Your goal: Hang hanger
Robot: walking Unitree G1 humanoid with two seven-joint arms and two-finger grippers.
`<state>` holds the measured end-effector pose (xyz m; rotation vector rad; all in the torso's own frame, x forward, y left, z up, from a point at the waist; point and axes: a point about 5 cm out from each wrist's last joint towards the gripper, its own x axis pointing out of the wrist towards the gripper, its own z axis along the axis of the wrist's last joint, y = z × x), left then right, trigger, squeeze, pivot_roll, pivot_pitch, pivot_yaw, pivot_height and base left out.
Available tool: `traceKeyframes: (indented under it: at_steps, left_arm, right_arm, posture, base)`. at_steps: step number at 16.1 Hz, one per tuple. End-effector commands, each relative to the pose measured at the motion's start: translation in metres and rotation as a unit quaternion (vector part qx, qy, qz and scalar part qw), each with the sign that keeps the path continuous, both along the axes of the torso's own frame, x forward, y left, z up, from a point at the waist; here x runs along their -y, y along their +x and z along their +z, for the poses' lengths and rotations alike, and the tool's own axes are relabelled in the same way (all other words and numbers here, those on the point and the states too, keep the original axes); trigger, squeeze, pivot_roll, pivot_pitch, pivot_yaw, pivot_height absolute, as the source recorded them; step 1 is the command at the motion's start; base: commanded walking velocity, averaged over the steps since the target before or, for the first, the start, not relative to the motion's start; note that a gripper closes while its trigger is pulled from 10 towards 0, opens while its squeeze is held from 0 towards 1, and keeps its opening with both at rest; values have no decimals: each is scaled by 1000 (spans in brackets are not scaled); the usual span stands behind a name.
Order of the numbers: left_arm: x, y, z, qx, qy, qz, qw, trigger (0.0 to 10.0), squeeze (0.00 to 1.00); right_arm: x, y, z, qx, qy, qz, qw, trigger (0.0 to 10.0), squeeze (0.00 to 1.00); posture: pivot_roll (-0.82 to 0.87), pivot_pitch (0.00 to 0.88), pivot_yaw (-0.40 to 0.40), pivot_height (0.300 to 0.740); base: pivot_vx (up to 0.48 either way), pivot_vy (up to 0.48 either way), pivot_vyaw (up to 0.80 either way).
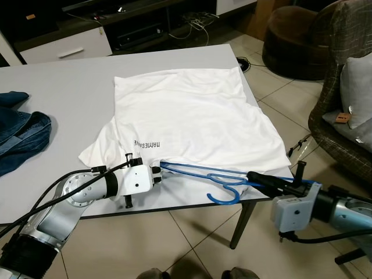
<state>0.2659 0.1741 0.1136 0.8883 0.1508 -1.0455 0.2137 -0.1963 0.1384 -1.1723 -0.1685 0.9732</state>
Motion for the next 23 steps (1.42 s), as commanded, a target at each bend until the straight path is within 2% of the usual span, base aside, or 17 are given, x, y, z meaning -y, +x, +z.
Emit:
traceKeyframes:
  at_steps: [1, 7, 9, 13, 16, 18, 20, 22, 23]
  left_arm:
    - [-3, 0, 3, 2, 10, -2, 1000, 10000, 0]
    - [-3, 0, 4, 4, 12, -6, 1000, 10000, 0]
    - [7, 2, 7, 11, 15, -32, 999, 10000, 0]
    - [10, 5, 11, 16, 18, -43, 999, 10000, 0]
    - [11, 7, 13, 20, 18, -44, 999, 10000, 0]
    - [14, 8, 14, 23, 15, -48, 998, 10000, 0]
    - [19, 12, 15, 31, 17, -53, 998, 10000, 0]
    - [22, 13, 15, 32, 15, -55, 998, 10000, 0]
    - [22, 14, 16, 34, 12, -51, 998, 10000, 0]
  right_arm:
    - [-2, 1, -4, -5, -10, -1, 1000, 10000, 0]
    - [-2, 7, -6, -3, -23, -13, 1000, 10000, 0]
    - [-1, 22, -11, -16, -42, -72, 996, 10000, 0]
    - [19, 20, -17, -48, -79, -88, 992, 10000, 0]
    - [14, 24, -15, -46, -74, -87, 992, 10000, 0]
    - [6, 24, -11, -52, -52, -76, 994, 10000, 0]
    - [-8, 22, -1, -61, -18, -38, 997, 10000, 0]
    - [-10, 24, 2, -59, -23, -25, 998, 10000, 0]
    - [-6, 28, 4, -55, -36, -27, 997, 10000, 0]
  posture:
    - [-118, 54, 99, 740]
    - [-118, 54, 101, 740]
    - [-121, 50, 100, 740]
    - [-122, 44, 98, 740]
    - [-126, 42, 97, 740]
    - [-126, 43, 97, 740]
    - [-125, 46, 94, 740]
    - [-127, 47, 93, 740]
    - [-127, 46, 91, 740]
  base:
    - [0, 0, 0]
    - [0, 0, 0]
    - [0, 0, 0]
    - [0, 0, 0]
    - [0, 0, 0]
    - [0, 0, 0]
    - [0, 0, 0]
    - [0, 0, 0]
    - [0, 0, 0]
